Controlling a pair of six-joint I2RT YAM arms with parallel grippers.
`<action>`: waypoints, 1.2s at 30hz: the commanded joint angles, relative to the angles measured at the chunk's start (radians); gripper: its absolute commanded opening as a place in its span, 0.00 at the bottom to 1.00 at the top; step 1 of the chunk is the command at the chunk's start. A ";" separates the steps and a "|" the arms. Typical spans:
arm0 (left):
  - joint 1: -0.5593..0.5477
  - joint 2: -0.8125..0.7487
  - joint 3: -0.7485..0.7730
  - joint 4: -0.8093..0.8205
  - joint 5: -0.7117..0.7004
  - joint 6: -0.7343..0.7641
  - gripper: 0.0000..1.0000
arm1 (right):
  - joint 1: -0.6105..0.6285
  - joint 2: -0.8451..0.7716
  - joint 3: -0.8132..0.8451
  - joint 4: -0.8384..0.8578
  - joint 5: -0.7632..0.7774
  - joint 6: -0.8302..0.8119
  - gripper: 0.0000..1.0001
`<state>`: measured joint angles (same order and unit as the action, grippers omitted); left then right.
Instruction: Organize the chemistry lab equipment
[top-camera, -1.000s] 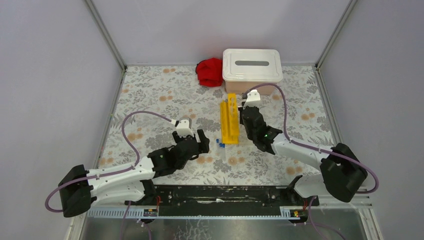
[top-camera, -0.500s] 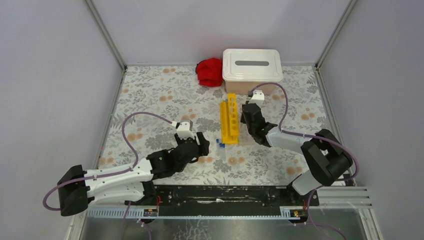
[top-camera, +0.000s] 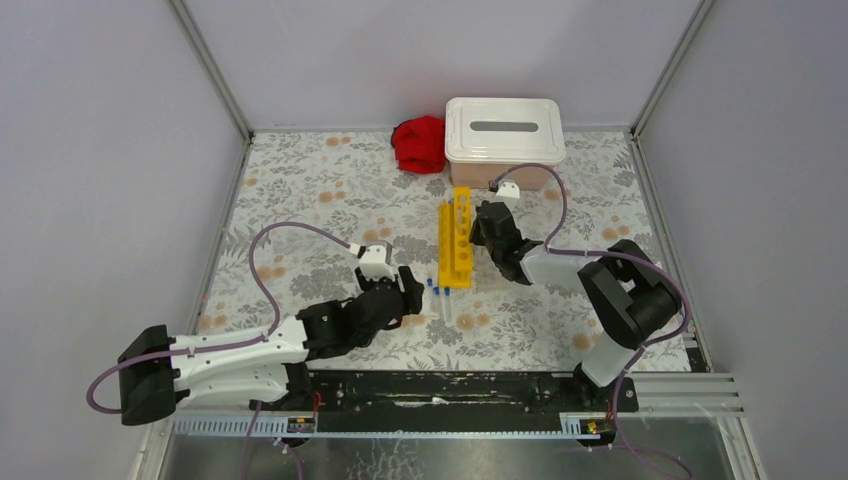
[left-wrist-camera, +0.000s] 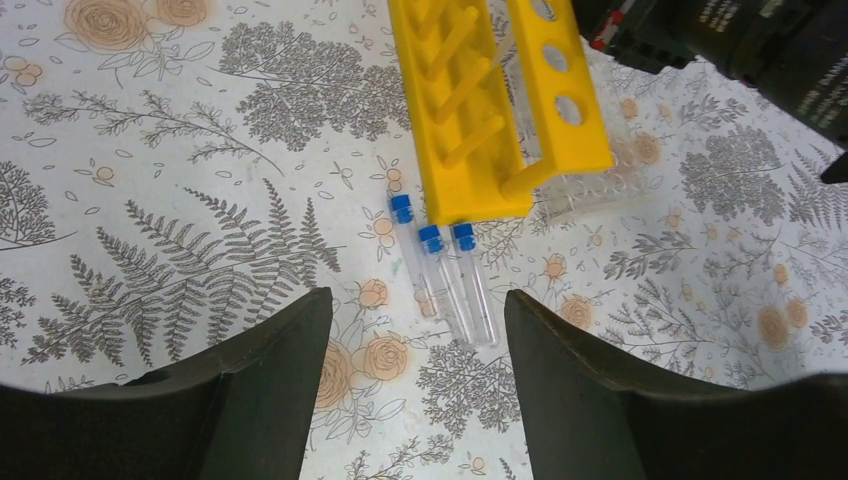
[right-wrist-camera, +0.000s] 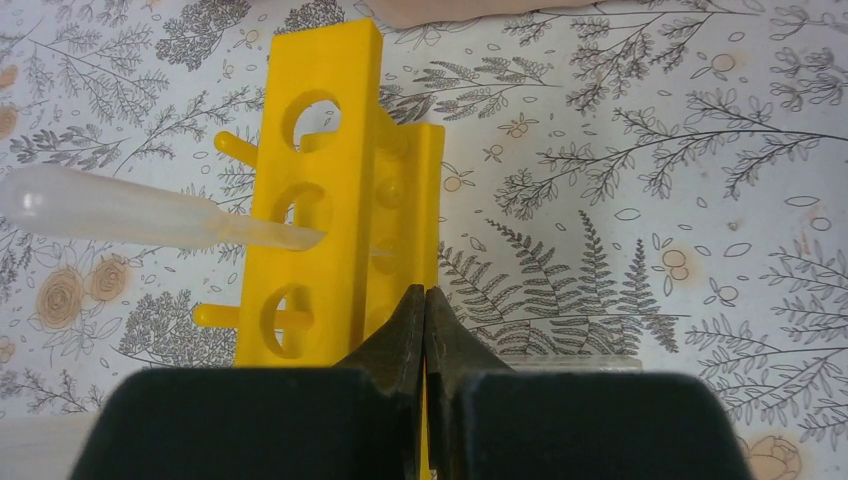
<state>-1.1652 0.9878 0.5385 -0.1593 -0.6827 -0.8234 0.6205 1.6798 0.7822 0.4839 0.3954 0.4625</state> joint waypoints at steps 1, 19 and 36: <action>-0.019 -0.007 0.039 -0.012 -0.056 0.004 0.71 | -0.004 0.026 0.049 0.057 -0.032 0.051 0.00; -0.053 -0.027 0.063 -0.059 -0.097 0.008 0.70 | 0.007 0.148 0.129 0.037 -0.061 0.096 0.00; -0.063 -0.012 0.055 -0.064 -0.121 -0.011 0.70 | 0.036 0.270 0.278 -0.035 -0.112 0.059 0.00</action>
<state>-1.2179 0.9722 0.5739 -0.2180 -0.7502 -0.8207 0.6369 1.9392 1.0027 0.4492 0.2939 0.5377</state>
